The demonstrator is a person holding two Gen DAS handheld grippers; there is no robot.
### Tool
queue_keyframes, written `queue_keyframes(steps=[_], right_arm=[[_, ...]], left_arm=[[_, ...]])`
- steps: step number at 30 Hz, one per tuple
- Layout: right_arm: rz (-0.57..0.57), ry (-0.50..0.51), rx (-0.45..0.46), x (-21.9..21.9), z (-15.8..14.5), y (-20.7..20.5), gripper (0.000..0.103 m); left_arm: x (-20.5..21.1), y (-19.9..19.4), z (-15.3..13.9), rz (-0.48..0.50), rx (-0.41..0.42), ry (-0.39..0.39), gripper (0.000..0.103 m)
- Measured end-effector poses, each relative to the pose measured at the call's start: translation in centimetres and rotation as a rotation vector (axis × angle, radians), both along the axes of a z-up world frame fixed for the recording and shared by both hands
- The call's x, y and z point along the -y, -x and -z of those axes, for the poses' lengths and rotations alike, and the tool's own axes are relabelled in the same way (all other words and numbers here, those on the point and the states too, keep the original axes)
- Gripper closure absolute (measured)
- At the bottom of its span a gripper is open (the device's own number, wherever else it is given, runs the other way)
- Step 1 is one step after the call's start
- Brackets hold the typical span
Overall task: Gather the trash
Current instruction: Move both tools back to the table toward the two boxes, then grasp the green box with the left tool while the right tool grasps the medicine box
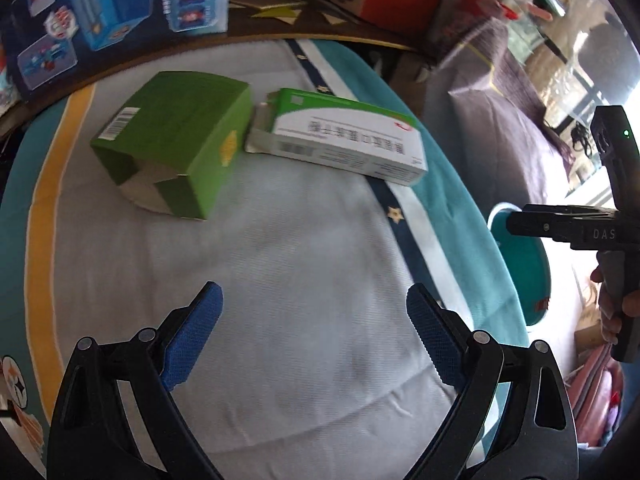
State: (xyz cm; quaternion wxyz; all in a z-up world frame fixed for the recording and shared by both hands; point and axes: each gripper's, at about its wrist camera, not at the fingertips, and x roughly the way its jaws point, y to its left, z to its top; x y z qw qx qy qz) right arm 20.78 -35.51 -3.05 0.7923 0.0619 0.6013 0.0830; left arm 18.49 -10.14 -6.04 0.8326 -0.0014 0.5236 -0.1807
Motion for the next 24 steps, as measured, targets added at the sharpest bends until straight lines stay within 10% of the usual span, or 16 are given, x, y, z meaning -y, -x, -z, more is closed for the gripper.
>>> queue_keyframes(steps=[24], right_arm=[[-0.613,0.290,0.006,-12.3,2.6,-12.0,0.017]], left_arm=[[-5.7,-8.3,1.6,-0.119,0.000,0.015,0.010]])
